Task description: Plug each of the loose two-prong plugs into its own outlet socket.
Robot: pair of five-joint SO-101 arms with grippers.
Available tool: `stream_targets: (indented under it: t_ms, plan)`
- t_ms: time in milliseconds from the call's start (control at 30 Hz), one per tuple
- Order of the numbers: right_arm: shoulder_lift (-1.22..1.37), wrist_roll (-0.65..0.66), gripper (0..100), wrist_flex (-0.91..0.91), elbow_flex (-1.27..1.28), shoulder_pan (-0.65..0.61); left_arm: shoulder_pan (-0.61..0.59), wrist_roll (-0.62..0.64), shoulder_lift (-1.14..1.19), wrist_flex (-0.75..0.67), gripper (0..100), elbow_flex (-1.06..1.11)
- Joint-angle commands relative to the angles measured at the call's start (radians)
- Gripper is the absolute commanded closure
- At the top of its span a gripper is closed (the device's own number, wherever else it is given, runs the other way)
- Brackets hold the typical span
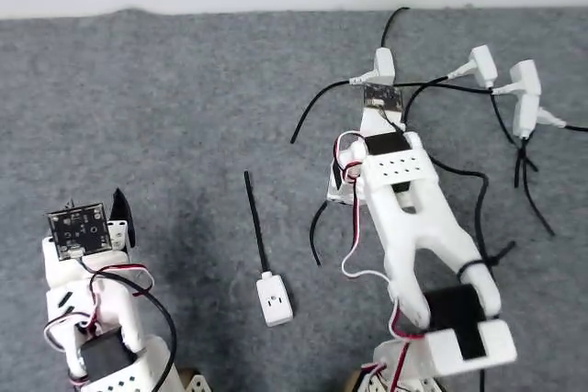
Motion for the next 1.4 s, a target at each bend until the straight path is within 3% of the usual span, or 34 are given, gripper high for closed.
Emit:
stream_targets:
  t_ms: [0,200,367,467,700,967,1233,1367]
  plan:
    - [0.074,-0.072,73.8,-0.122,-0.008,-0.010,0.006,-0.014,-0.011,-0.023,77,-0.004]
    - [0.108,-0.216,73.8,-0.257,-0.008,0.001,0.006,-0.014,-0.011,-0.023,77,-0.004]
    - [0.068,-0.178,73.9,-0.291,-0.008,-0.005,0.009,-0.014,-0.011,-0.029,77,0.005]
    - [0.041,0.006,73.9,-0.283,-0.005,-0.010,0.009,-0.014,-0.011,-0.029,77,0.005]
    - [-0.002,0.666,73.9,-0.246,-0.006,0.041,0.009,-0.014,-0.011,-0.029,77,0.005]
    - [-0.041,0.914,73.8,-0.254,-0.008,0.139,0.009,-0.014,-0.011,-0.029,77,0.005]
    - [-0.041,1.369,73.7,-0.251,-0.008,0.147,0.009,-0.014,-0.011,-0.029,77,0.005]
    - [-0.041,1.384,73.6,-0.257,-0.008,0.143,0.009,-0.015,-0.011,-0.029,77,0.007]
